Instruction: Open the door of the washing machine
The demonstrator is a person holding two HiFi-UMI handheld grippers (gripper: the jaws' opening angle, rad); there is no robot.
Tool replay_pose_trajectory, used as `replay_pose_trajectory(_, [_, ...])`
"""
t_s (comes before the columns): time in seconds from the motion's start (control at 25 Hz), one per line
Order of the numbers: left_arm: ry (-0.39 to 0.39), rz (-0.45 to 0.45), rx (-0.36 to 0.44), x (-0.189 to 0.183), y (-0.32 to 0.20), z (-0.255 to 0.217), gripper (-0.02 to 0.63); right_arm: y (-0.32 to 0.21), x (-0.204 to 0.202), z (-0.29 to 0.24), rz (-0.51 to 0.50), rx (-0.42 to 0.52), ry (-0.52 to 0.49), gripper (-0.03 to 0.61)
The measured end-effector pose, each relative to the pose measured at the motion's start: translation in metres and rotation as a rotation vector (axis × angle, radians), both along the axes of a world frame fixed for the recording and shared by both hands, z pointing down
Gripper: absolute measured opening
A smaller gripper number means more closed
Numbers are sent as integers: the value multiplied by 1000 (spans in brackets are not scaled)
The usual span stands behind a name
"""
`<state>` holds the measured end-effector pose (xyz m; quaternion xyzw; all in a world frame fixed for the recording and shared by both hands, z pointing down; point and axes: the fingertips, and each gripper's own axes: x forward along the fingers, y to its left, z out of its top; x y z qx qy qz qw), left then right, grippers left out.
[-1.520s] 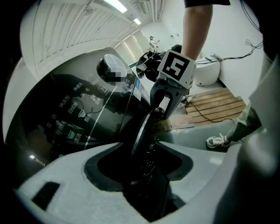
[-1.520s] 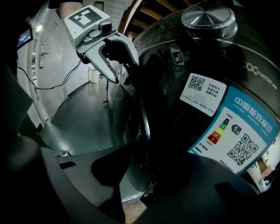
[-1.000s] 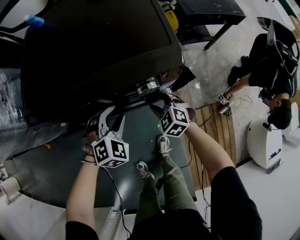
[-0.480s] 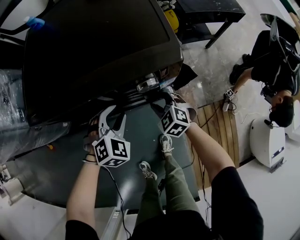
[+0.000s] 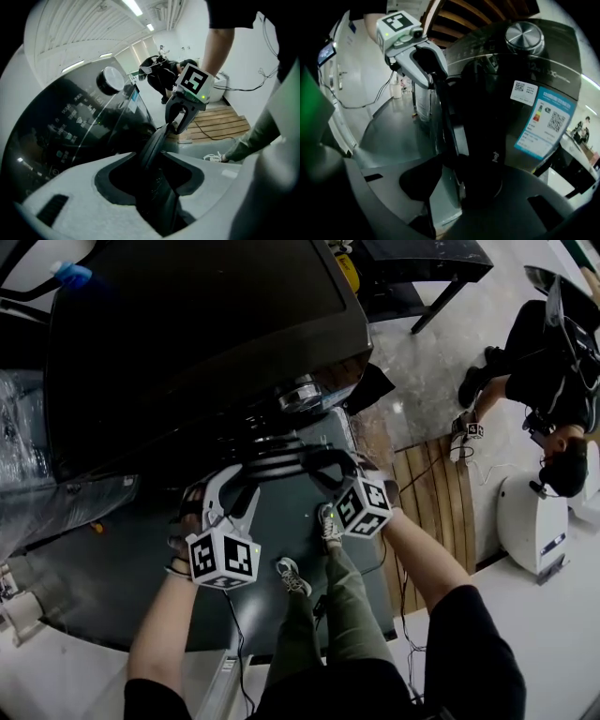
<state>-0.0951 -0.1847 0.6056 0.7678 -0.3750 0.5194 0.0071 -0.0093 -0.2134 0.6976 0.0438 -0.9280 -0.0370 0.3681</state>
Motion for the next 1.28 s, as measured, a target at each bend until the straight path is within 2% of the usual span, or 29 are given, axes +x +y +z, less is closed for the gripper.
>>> replay_pose_trajectory(0.2, [-3, 35, 15, 11, 33, 0, 190, 45, 15, -2, 143, -6, -31, 138])
replay_pose_trajectory(0.44, [-21, 63, -18, 14, 66, 3, 197, 87, 21, -1, 209, -48, -33, 137])
replay_pose_trajectory(0.68, [-36, 92, -45, 16, 94, 3, 209, 123, 26, -4, 199, -95, -18, 140])
replay_pose_trajectory(0.88, [-52, 111, -79, 14, 125, 6, 220, 158, 35, -11, 193, -134, -3, 191])
replay_pose_trajectory(1.08, [-90, 132, -107, 8, 160, 6, 230, 204, 42, -23, 168, -168, -2, 198])
replay_pose_trajectory(1.28, [-144, 131, -125, -2, 197, 9, 244, 231, 54, -32, 215, -185, 10, 192])
